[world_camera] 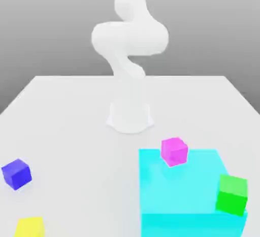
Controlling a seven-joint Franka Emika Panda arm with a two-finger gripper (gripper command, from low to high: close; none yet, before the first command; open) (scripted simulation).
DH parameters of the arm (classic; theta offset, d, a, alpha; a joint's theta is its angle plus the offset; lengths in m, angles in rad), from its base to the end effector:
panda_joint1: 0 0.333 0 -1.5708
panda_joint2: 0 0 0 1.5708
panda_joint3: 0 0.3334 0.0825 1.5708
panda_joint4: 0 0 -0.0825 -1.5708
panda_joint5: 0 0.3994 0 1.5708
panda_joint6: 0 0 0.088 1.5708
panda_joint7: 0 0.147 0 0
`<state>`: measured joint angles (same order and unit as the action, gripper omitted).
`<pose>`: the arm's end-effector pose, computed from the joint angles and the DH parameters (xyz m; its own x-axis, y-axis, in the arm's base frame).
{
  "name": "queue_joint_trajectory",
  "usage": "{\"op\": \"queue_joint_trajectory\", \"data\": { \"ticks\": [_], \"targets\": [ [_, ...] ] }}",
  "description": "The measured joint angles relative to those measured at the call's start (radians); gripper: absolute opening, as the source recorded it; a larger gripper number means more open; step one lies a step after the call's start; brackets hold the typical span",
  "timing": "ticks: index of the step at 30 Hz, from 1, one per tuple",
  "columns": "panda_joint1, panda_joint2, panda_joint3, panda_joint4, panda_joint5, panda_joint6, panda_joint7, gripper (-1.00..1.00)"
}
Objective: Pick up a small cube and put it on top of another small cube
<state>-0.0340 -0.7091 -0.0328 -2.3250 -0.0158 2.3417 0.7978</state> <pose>0.4106 -0.0317 0.6524 0.4798 -0.7476 0.4593 -0.5751 -0.6633 -0.4789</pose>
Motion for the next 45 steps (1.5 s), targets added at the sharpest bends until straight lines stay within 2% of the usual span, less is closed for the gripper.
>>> {"op": "queue_joint_trajectory", "data": {
  "ticks": [11, 19, 24, 29, 30, 37, 42, 45],
  "targets": [
    [-0.141, 0.399, -0.187, -0.111, -0.024, 0.185, -0.044, 0.00],
    [-0.268, 0.695, -0.314, -0.190, 0.068, 0.318, -0.153, 0.00],
    [-0.365, 0.887, -0.321, -0.233, 0.184, 0.399, -0.262, 0.00],
    [-0.467, 1.070, -0.206, -0.204, 0.328, 0.527, -0.374, 0.00],
    [-0.486, 1.094, -0.185, -0.199, 0.340, 0.546, -0.383, -1.00],
    [-0.489, 1.093, -0.182, -0.199, 0.339, 0.545, -0.382, -1.00],
    [-0.426, 0.935, -0.273, -0.235, 0.202, 0.427, -0.279, -1.00],
    [-0.334, 0.884, -0.221, -0.200, 0.149, 0.346, -0.213, -1.00]
  ]
}}
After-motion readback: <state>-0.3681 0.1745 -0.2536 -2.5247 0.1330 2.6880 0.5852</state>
